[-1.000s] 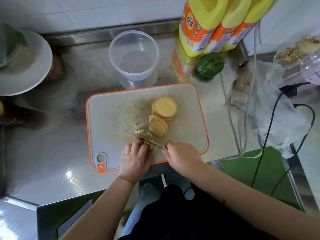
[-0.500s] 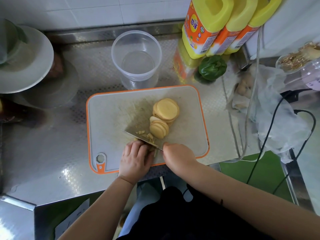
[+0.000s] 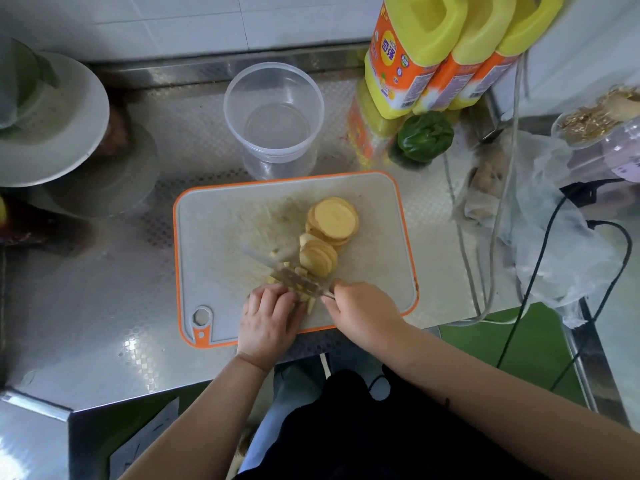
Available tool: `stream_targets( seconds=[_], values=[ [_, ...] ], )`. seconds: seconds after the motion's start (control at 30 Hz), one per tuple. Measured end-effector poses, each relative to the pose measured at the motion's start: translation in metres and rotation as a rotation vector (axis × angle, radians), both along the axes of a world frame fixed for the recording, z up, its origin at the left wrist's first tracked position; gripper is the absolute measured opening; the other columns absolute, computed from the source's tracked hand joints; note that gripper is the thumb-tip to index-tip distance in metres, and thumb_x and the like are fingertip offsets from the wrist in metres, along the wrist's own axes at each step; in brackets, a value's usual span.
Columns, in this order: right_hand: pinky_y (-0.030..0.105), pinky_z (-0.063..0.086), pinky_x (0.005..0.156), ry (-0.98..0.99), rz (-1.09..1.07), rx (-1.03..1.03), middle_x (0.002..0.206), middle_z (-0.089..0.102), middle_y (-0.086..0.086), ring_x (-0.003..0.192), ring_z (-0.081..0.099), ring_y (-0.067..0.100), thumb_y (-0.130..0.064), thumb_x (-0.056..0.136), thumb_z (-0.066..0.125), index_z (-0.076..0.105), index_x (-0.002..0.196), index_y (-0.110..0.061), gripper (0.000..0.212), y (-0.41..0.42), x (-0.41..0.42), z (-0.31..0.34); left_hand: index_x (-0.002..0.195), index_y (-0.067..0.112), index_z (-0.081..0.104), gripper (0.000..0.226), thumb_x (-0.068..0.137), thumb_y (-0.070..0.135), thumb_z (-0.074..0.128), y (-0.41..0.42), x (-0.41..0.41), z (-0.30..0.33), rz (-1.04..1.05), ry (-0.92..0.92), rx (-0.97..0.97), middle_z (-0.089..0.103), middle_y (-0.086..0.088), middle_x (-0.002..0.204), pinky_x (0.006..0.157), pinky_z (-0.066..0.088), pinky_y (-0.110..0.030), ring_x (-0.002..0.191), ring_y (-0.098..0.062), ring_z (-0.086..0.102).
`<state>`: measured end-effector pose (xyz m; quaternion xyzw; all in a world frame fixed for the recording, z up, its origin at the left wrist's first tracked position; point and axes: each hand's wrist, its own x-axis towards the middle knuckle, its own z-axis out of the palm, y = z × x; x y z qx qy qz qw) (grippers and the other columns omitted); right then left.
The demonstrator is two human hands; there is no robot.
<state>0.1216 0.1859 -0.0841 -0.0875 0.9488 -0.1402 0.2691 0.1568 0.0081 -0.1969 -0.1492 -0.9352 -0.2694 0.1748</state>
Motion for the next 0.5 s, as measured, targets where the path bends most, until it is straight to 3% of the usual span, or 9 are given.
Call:
stream_targets(
  seconds=[0.17,0.33,0.5],
  values=[
    [0.031,0.029,0.06,0.036,0.061,0.009,0.087,0.062,0.012,0.077,0.058,0.031,-0.033,0.102,0.039,0.056,0.101,-0.006,0.032,-0.008,0.004,0.011,0.1,0.013,0.053,0.008,0.099,0.021,0.053,-0.001,-0.001,0.0,0.024,-0.01,0.072,0.061,-0.015,0.092,0.085,0.046,-0.038,0.091,-0.033,0.055],
    [0.031,0.031,0.061,-0.008,0.087,0.071,0.071,0.041,0.001,0.074,0.053,0.028,-0.028,0.102,0.039,0.056,0.102,-0.008,0.026,-0.012,-0.001,0.007,0.096,0.009,0.055,0.007,0.093,0.013,0.06,0.0,-0.003,0.001,0.028,-0.009,0.069,0.059,-0.015,0.094,0.085,0.046,-0.038,0.089,-0.034,0.054],
    [0.029,0.033,0.062,-0.04,0.079,0.08,0.072,0.04,0.0,0.071,0.045,0.023,-0.026,0.101,0.042,0.056,0.104,-0.009,0.023,-0.014,-0.003,0.004,0.095,0.009,0.053,0.009,0.09,0.011,0.061,0.0,-0.003,-0.001,0.025,-0.017,0.046,0.056,-0.014,0.097,0.083,0.046,-0.038,0.09,-0.034,0.052]
  ],
)
